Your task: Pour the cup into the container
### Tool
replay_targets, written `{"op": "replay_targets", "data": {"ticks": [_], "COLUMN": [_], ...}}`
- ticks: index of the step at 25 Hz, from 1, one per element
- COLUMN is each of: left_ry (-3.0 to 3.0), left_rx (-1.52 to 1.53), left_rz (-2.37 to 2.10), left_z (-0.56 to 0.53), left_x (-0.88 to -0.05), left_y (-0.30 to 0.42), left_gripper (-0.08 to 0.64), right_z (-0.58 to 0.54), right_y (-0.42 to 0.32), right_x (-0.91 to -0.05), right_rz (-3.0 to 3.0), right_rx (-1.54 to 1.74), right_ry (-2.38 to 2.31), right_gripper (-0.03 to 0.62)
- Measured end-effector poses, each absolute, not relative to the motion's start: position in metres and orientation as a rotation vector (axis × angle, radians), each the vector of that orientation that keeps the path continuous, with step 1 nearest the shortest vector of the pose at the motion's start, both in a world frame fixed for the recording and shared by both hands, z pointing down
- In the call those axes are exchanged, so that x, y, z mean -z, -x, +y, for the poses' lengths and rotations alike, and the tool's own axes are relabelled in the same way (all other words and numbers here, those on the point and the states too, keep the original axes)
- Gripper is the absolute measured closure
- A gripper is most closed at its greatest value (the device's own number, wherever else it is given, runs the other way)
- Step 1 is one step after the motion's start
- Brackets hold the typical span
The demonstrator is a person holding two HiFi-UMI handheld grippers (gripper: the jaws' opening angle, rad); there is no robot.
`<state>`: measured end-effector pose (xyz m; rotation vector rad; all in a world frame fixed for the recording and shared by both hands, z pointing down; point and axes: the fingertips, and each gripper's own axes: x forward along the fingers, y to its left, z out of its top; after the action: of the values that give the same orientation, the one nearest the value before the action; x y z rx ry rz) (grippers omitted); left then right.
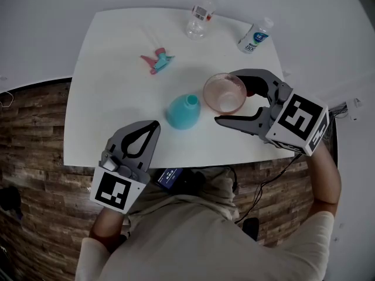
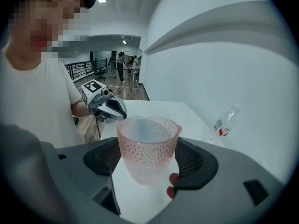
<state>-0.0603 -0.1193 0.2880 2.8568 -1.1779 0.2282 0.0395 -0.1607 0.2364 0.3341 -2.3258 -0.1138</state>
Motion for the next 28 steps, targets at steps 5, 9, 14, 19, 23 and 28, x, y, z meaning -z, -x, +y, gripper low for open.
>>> {"op": "replay_targets", "data": {"ticks": [5,9,14,19,23,28], "left_ry": [-2.863,-2.859,-2.86,-2.865,-2.864,-2.873], "left_rx": [-0.227,-0.219,-0.219,-0.229,-0.24,-0.24], "left_rz": [-1.174,-1.184,-1.188,-1.184,-1.177,-1.169], "left_z": [-0.1183,-0.1181,-0.1181,-0.1186,-0.1193,-0.1206], "left_x": [-0.2878,-0.2854,-0.2857,-0.2876,-0.2898,-0.2879], "left_y": [0.0581,0.0584,0.0594,0.0595,0.0583,0.0556], "left_gripper": [0.549,0.549,0.549,0.549,0.549,0.549], "right_z": [-0.1586,-0.1584,-0.1617,-0.1627,-0.1622,-0.1609], "right_y": [-0.0398,-0.0405,-0.0418,-0.0418,-0.0416,-0.0388], "right_x": [-0.2357,-0.2346,-0.2345,-0.2357,-0.2379,-0.2406], "right_rz": [-2.288,-2.267,-2.251,-2.228,-2.205,-2.181], "right_rx": [0.123,0.124,0.113,0.112,0.124,0.133], "right_ry": [-0.325,-0.32,-0.333,-0.332,-0.329,-0.312], "right_gripper": [0.227,0.227,0.227,0.227,0.227,0.227]}}
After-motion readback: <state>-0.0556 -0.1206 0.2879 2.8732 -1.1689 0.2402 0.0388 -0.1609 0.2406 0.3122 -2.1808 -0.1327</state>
